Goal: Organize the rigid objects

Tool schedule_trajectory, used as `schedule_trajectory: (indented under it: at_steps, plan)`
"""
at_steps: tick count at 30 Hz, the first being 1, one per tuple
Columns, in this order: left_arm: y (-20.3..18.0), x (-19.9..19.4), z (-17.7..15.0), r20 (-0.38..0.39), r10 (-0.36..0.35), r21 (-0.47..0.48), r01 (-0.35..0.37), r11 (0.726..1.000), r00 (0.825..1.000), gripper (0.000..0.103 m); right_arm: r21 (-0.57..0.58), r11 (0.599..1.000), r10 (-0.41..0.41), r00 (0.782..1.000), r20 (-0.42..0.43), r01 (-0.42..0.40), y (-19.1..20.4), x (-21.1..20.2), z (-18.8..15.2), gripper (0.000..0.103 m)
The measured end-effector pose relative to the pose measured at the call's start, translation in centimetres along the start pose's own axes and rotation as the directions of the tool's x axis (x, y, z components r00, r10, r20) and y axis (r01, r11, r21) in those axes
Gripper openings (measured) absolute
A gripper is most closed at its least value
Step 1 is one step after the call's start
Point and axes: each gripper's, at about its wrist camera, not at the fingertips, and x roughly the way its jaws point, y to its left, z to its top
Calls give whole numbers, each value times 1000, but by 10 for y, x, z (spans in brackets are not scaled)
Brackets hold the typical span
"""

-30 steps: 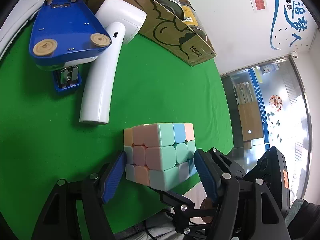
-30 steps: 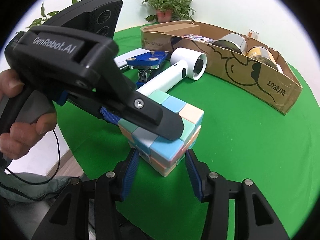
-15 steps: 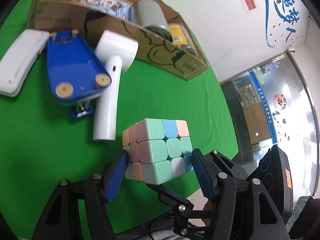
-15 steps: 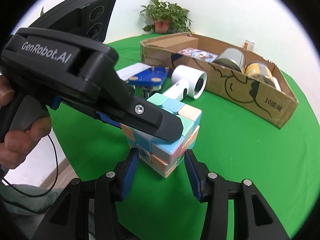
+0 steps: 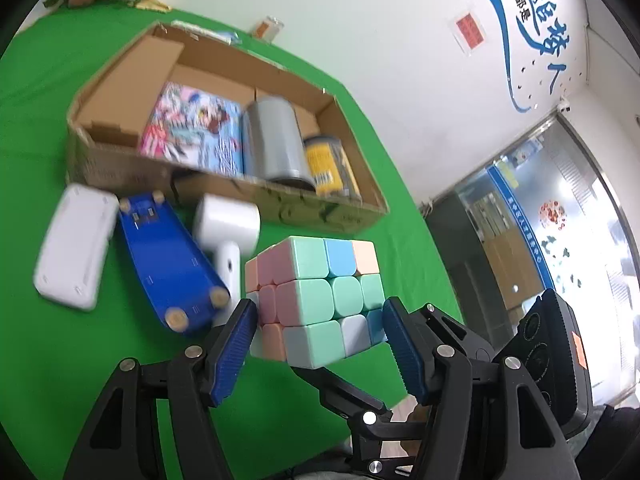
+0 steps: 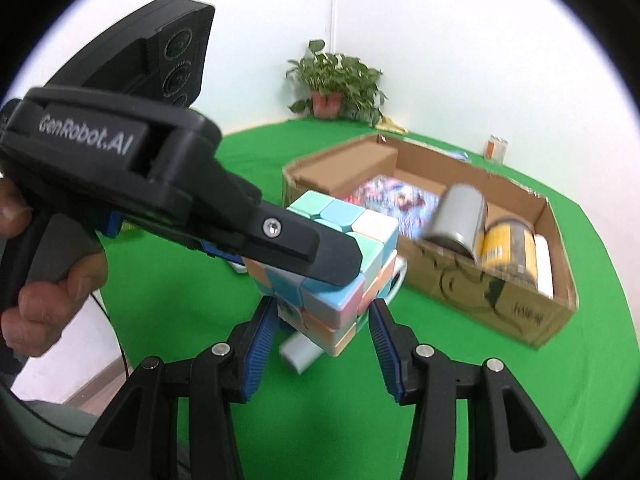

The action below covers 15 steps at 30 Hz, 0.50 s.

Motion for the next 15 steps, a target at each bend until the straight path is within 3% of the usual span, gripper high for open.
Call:
schedule_trajectory:
  at_steps: [8, 15]
  plan:
    - [8, -20, 46, 52, 15, 30, -16, 999, 999, 62, -53, 998, -17, 1000, 26, 19, -2, 22, 42, 47]
    - [24, -12, 96, 74, 47, 49, -51, 997, 996, 62, -72, 997, -21, 1000, 15, 22, -21, 57, 79, 47]
